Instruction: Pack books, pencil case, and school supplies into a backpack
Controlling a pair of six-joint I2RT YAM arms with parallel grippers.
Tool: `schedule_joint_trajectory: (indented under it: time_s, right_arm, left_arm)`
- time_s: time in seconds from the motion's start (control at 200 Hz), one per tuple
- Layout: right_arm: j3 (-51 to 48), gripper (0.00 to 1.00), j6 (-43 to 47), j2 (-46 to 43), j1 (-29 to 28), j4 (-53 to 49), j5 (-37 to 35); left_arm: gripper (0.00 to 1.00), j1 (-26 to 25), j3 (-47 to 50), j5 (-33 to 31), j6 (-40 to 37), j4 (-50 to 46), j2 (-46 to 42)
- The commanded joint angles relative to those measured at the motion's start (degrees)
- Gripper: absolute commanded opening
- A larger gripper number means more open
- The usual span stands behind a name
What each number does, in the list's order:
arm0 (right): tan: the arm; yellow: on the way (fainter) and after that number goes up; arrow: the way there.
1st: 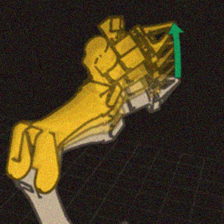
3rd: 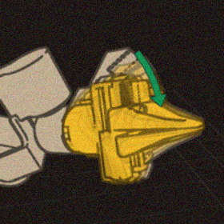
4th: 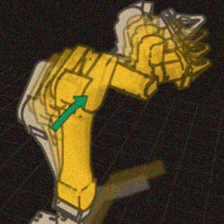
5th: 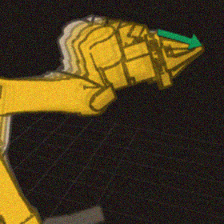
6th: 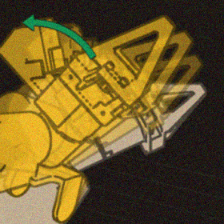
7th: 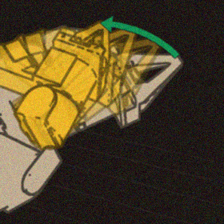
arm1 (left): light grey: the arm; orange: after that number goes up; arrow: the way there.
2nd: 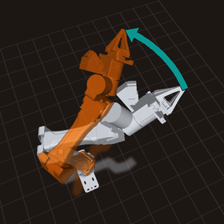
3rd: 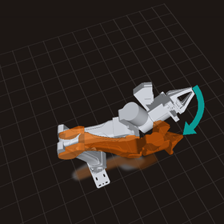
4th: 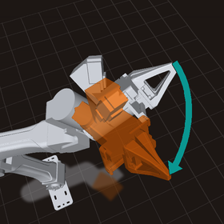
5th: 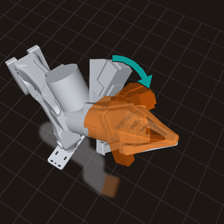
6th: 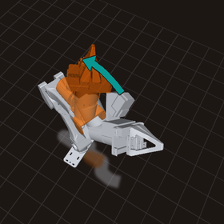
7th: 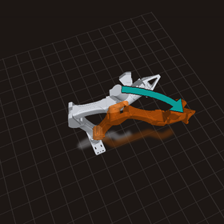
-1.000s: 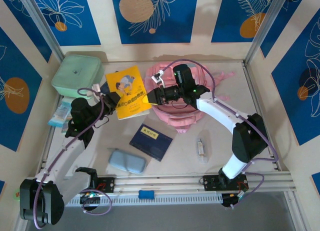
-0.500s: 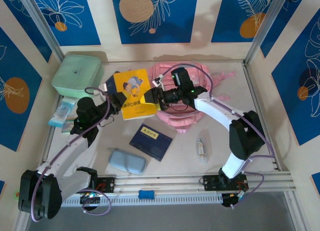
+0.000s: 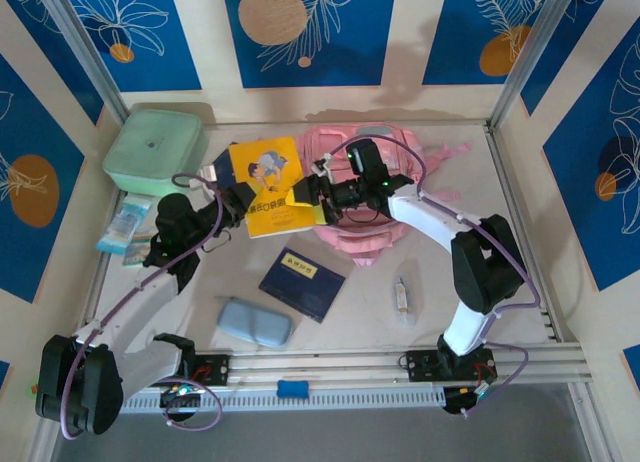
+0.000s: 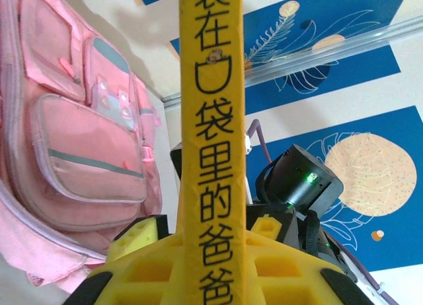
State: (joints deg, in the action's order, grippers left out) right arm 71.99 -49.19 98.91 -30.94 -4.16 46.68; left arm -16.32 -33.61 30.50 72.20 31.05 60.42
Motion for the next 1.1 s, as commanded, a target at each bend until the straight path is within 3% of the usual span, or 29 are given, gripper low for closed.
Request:
schedule_joint_trajectory:
  time_s: [0.0,0.09,0.235,0.38,0.515,0.745,0.81,0.855,0.91,1.035,1.096]
  right_arm:
    - [0.7,0.99,-5.0,-2.5,-1.0,6.6,4.6]
    - [-0.4,0.93,-7.6,-4.2,-0.3,10.9,5.2]
    - [-0.5,0.82,-4.1,-7.3,0.3,6.5,4.0]
    - [-0.5,0.59,-2.0,-8.3,0.4,4.3,3.4]
    - [0.9,0.47,-1.0,-5.9,0.3,3.1,3.7]
    - [2.2,0.11,3.1,-6.2,0.8,-4.0,1.0]
    - [2.7,0.03,5.4,-7.5,1.1,-7.4,-0.5]
    - [2.7,0.0,6.7,-8.6,1.5,-9.6,-1.3]
    - [2.6,0.0,8.5,-10.5,2.4,-13.3,-3.4]
    - [2.4,0.0,13.1,-15.2,5.7,-24.8,-11.4]
    - [1.2,0.0,13.8,-18.0,8.0,-28.0,-14.3]
  left_arm:
    - [0.0,-1.1,-2.4,-0.5,0.2,7.0,0.9]
    - [0.0,-1.0,-1.9,-1.3,-1.6,5.5,0.9]
    - [0.0,-1.0,-2.8,-2.5,-7.5,-3.4,0.1]
    - [0.0,-1.1,-2.2,-2.4,-8.6,-4.1,0.6]
    - [0.0,-1.3,-2.1,-2.0,-8.2,-3.3,1.2]
    - [0.0,-1.9,-2.9,-2.3,-11.0,-6.1,0.7]
    - [0.12,-2.1,-3.2,-2.1,-11.6,-6.8,0.8]
    - [0.24,-2.1,-3.3,-1.8,-12.9,-7.3,0.8]
    - [0.32,-2.2,-4.5,-1.7,-16.2,-10.8,0.6]
    - [0.47,-4.8,-9.8,-9.2,-32.8,-27.7,0.2]
    - [0.54,-7.0,-12.4,-10.7,-40.0,-31.2,2.2]
